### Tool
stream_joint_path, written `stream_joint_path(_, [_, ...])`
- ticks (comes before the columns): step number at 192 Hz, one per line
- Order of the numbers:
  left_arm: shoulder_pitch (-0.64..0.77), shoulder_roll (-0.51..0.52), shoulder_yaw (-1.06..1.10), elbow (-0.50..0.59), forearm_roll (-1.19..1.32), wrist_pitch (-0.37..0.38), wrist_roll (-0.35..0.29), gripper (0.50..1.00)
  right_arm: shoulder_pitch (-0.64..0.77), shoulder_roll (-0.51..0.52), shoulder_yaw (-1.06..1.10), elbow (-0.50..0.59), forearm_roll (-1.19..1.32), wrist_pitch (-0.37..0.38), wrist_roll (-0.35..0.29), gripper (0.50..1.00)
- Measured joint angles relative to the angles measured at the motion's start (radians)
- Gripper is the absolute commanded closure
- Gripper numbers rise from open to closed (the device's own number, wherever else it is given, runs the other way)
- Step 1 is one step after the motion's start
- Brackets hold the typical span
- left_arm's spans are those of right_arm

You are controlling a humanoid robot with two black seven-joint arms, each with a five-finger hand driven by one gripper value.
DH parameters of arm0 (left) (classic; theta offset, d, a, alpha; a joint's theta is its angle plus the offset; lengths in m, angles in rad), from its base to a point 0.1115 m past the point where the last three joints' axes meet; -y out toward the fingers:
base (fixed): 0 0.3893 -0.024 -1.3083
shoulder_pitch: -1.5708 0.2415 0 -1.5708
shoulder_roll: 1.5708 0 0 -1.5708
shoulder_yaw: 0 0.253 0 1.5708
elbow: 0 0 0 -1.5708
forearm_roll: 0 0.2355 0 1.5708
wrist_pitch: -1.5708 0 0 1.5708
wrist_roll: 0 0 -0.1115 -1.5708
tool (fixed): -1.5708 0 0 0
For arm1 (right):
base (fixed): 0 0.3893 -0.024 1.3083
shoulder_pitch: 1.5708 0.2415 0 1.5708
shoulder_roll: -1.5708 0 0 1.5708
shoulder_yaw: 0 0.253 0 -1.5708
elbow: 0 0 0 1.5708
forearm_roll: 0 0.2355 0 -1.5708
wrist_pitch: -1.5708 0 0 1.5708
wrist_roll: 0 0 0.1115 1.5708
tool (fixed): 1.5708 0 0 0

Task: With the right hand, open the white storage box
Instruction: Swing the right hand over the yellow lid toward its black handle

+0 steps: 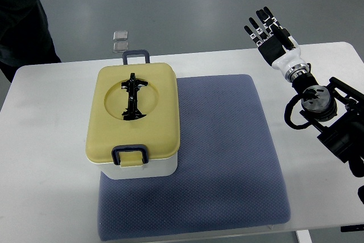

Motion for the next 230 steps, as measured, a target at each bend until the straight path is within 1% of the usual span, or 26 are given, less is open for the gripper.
stream_joint_path(55, [0.000, 0.000, 0.001, -0.002, 0.001, 0.005, 0.000, 0.500, 0.012, -0.011, -0.017, 0.000, -0.016, 0.000, -0.002, 0.570])
stream_joint_path(73, [0.000, 0.000, 0.001, -0.004, 0.001, 0.004, 0.000, 0.500, 0.042, -0.018, -0.022, 0.005, -0.092, 0.002, -0.005, 0.572])
stream_joint_path(87, [0.000, 0.000, 0.001, -0.004, 0.001, 0.001, 0.000, 0.500, 0.074, -0.023, -0.024, 0.008, -0.189, 0.022, -0.007, 0.572])
stream_joint_path(114, [0.000, 0.000, 0.002, -0.004, 0.002, 0.000, 0.000, 0.500, 0.188, -0.079, -0.082, 0.012, -0.475, 0.081, -0.015, 0.572])
stream_joint_path(141, [0.000, 0.000, 0.003, -0.005, 0.002, -0.001, 0.000, 0.500, 0.343, -0.131, -0.226, 0.037, -0.789, 0.106, -0.017, 0.572])
stream_joint_path(178, [0.000, 0.000, 0.004, -0.008, 0.003, -0.003, 0.000, 0.500, 0.564, -0.218, -0.469, 0.202, -1.294, 0.105, -0.004, 0.572])
stream_joint_path(190, [0.000, 0.000, 0.003, -0.008, 0.003, -0.003, 0.000, 0.500, 0.618, -0.231, -0.512, 0.253, -1.458, 0.102, 0.003, 0.572])
stream_joint_path(213, [0.000, 0.000, 0.002, -0.008, 0.002, -0.003, 0.000, 0.500, 0.669, -0.229, -0.534, 0.328, -1.729, 0.094, 0.022, 0.572])
stream_joint_path(230, [0.000, 0.000, 0.002, -0.008, 0.002, -0.003, 0.000, 0.500, 0.682, -0.222, -0.536, 0.378, -1.829, 0.079, 0.031, 0.572])
